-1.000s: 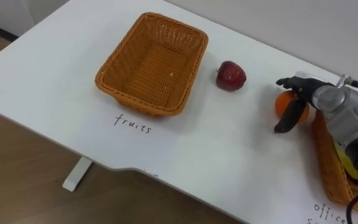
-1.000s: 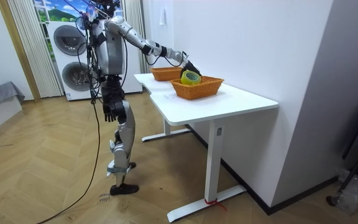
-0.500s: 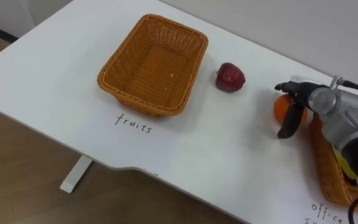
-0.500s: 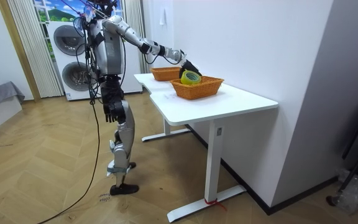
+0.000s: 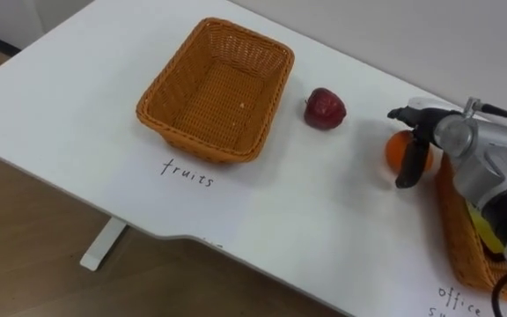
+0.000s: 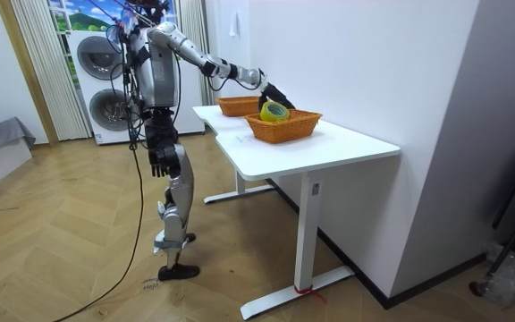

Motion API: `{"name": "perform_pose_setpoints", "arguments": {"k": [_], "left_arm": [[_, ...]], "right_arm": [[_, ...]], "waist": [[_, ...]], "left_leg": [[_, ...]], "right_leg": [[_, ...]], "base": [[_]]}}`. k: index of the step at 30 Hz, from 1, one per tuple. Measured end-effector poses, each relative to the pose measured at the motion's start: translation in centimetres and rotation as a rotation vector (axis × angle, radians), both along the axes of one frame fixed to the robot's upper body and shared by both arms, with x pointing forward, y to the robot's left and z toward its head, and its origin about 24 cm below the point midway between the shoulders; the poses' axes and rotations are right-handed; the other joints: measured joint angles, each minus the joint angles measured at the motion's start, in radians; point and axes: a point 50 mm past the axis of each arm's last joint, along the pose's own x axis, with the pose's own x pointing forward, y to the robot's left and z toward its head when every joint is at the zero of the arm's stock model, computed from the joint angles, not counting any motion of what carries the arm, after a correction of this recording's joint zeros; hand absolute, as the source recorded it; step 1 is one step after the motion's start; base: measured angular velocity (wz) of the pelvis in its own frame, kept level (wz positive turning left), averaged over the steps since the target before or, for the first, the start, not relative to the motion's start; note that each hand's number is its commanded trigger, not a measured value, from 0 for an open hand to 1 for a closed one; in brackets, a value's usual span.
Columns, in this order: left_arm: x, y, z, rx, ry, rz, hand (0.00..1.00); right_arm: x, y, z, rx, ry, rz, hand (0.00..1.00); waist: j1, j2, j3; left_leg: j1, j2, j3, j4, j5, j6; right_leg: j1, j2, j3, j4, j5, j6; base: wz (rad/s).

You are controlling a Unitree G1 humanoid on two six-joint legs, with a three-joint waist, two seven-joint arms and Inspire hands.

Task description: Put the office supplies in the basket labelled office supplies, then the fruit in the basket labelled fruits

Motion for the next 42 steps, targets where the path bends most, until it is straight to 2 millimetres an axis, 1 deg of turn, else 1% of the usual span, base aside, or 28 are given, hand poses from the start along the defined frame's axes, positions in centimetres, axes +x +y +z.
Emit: {"name": "perform_pose_setpoints", "arguments": {"k": [5, 9, 12, 25, 33, 34, 35, 36, 42], "left_arm": [[0.17, 0.07, 0.05, 0.002, -0.004, -0.003, 0.0], [0.26, 0.07, 0.07, 0.003, -0.007, -0.003, 0.0], [0.25, 0.08, 0.07, 0.003, -0.007, -0.003, 0.0], [0.28, -0.01, 0.04, 0.009, -0.007, -0.015, 0.0], [0.8, -0.08, 0.08, 0.01, -0.016, -0.023, 0.0], [0.83, -0.08, 0.09, 0.01, -0.017, -0.024, 0.0], [0.9, -0.08, 0.09, 0.01, -0.019, -0.024, 0.0], [0.91, -0.08, 0.1, 0.01, -0.019, -0.024, 0.0], [0.93, -0.08, 0.1, 0.011, -0.02, -0.024, 0.0]], "right_arm": [[0.2, 0.22, 0.43, 0.0, -0.015, 0.007, 1.0], [0.29, 0.48, 0.72, 0.002, -0.029, 0.017, 1.0], [0.34, 0.52, 0.87, -0.003, -0.033, 0.017, 1.0], [0.31, 0.35, 0.78, -0.025, -0.03, 0.014, 1.0], [0.32, 0.85, 0.52, -0.048, -0.03, 0.048, 1.0], [0.32, 0.89, 0.51, -0.049, -0.03, 0.05, 0.98], [0.33, 0.92, 0.52, -0.049, -0.031, 0.051, 0.53], [0.33, 0.92, 0.52, -0.049, -0.031, 0.051, 0.0], [0.36, 0.94, 0.57, -0.05, -0.04, 0.054, 0.0]], "waist": [[0.0, 0.0, 0.0002], [0.0, 0.004, 0.003], [0.0, 0.005, 0.0036], [0.004, 0.008, 0.0057], [0.019, 0.009, 0.0061], [0.021, 0.009, 0.0062], [0.022, 0.009, 0.0067], [0.023, 0.01, 0.0069], [0.022, 0.012, 0.0083]], "left_leg": [[-0.001, 0.0, 0.0, -0.001, 0.0, 0.0], [-0.001, 0.0, 0.0, -0.001, 0.0, 0.0], [-0.001, 0.0, 0.0, -0.001, 0.0, 0.0], [0.0, 0.0, 0.0, -0.001, 0.0, 0.0], [0.0, 0.0, 0.0, 0.0, 0.0, 0.0], [0.0, 0.0, 0.0, 0.0, 0.0, 0.0], [0.0, 0.0, 0.0, 0.0, 0.0, 0.0], [0.0, 0.0, 0.0, 0.0, 0.0, 0.0], [0.0, 0.0, 0.0, 0.0, 0.0, 0.0]], "right_leg": [[-0.002, 0.0, 0.0, -0.001, 0.0, 0.0], [-0.001, 0.0, 0.0, -0.001, 0.0, 0.0], [-0.002, 0.0, 0.0, -0.001, 0.0, 0.0], [-0.001, 0.0, 0.0, -0.001, 0.0, 0.0], [0.0, 0.001, 0.0, -0.001, 0.0, 0.0], [0.0, 0.001, 0.0, -0.001, 0.0, 0.0], [0.0, 0.001, 0.0, -0.001, 0.0, 0.0], [0.0, 0.001, 0.0, -0.001, 0.0, 0.0], [0.0, 0.001, -0.001, -0.002, 0.0, 0.0]], "base": [[0.0], [0.0], [0.0], [0.0], [0.0], [0.0], [0.0], [0.0], [0.0]]}}
